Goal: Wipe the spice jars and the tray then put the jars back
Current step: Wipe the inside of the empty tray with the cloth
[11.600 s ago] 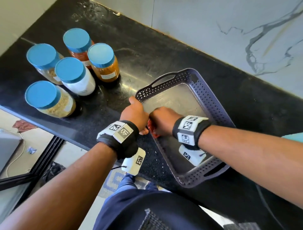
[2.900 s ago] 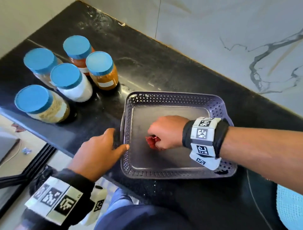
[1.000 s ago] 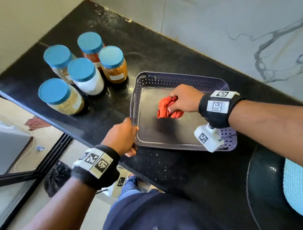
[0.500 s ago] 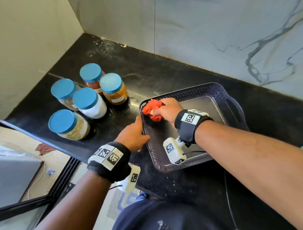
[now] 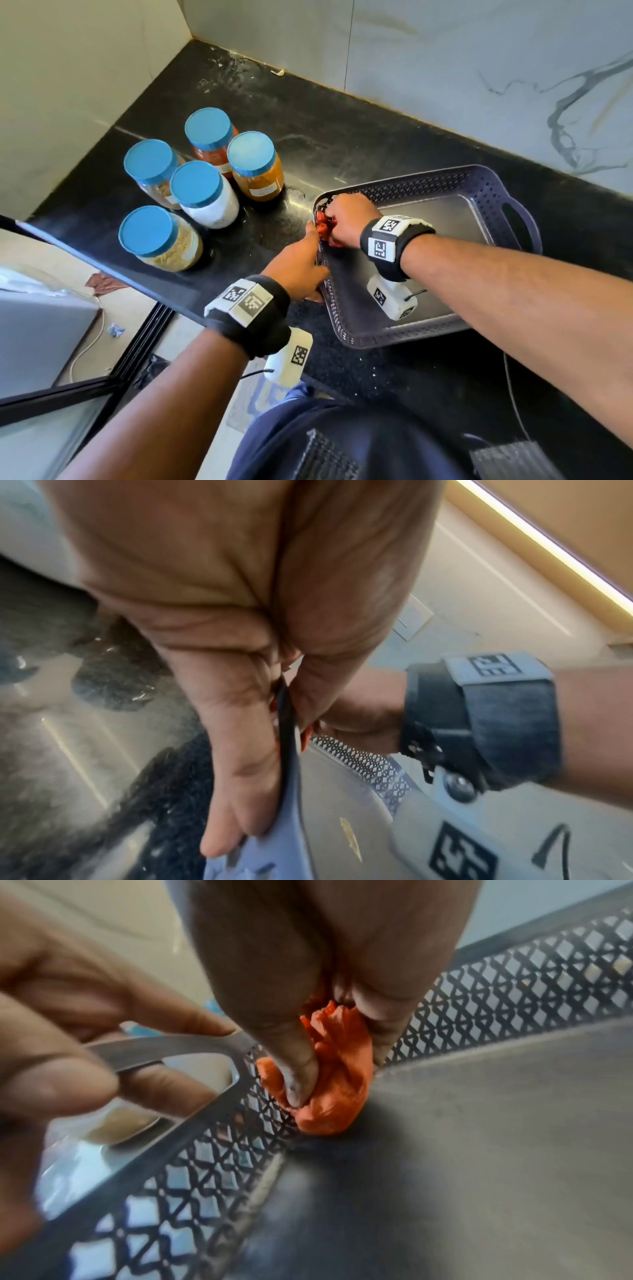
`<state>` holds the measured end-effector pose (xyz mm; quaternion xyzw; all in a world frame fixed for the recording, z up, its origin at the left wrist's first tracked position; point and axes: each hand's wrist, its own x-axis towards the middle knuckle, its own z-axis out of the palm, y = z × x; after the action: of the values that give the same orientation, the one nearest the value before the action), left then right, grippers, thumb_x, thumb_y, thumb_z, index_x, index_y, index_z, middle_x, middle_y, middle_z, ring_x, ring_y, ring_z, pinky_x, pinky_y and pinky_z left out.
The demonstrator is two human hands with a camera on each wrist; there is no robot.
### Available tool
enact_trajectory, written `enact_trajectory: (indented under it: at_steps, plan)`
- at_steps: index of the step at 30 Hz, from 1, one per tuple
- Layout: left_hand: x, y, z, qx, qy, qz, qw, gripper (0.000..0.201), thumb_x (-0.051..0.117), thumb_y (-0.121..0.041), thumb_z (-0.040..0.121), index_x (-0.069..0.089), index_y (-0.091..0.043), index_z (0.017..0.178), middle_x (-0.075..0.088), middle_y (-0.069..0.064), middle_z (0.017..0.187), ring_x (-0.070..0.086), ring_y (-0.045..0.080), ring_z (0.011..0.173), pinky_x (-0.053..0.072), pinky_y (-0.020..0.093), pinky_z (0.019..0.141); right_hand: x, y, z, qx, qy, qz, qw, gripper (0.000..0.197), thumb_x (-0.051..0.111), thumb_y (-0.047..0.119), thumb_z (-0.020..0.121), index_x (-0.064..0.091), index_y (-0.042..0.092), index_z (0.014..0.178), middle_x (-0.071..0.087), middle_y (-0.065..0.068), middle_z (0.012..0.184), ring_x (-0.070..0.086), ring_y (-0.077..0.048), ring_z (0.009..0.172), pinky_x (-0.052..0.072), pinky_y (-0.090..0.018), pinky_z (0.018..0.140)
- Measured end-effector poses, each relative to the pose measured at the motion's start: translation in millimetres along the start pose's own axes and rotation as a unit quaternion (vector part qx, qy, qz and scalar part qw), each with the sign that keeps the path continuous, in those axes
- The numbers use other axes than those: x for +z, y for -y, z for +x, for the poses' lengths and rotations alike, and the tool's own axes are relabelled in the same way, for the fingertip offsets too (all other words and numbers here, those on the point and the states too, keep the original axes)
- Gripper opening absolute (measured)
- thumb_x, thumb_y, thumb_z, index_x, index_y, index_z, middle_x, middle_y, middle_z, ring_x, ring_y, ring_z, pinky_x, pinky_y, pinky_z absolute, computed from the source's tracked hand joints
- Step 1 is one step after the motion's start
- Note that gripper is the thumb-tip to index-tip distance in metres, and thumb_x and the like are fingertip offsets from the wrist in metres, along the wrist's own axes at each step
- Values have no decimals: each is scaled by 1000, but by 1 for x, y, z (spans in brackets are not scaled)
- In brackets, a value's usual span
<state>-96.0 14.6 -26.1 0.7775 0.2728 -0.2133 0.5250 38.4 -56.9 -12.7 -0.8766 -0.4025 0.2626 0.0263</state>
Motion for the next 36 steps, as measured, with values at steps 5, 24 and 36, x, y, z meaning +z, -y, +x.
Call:
enact_trajectory:
  at_steps: [5, 24, 36]
  plan:
    - [6, 3, -2, -11, -11, -66, 998, 103, 62, -10, 95, -14, -33, 161, 64, 14, 134, 76, 34, 95, 64, 54, 74, 4, -9, -30, -44, 113, 4, 993, 25, 70, 4, 79, 59, 19, 62, 60, 6, 56, 63, -18, 62, 43, -23, 60]
    - [11, 5, -9, 65, -45, 42, 996, 79, 72, -17, 93, 27, -22, 158, 73, 6, 112, 76, 20, 81, 63, 30, 69, -5, -3, -21, 37, -100, 341, 934, 19, 59, -12, 71, 69, 4, 74, 72, -2, 74, 69, -8, 70, 57, -17, 61]
    - [10, 17, -14, 62, -40, -93, 993, 92, 82, -20, 87, 29, -55, 154, 65, -4, 138, 72, 22, 108, 65, 48, 74, -14, -27, -45, 26, -62, 376, 924, 13, 68, -9, 66, 69, 2, 73, 74, -9, 73, 71, -26, 65, 61, -39, 63]
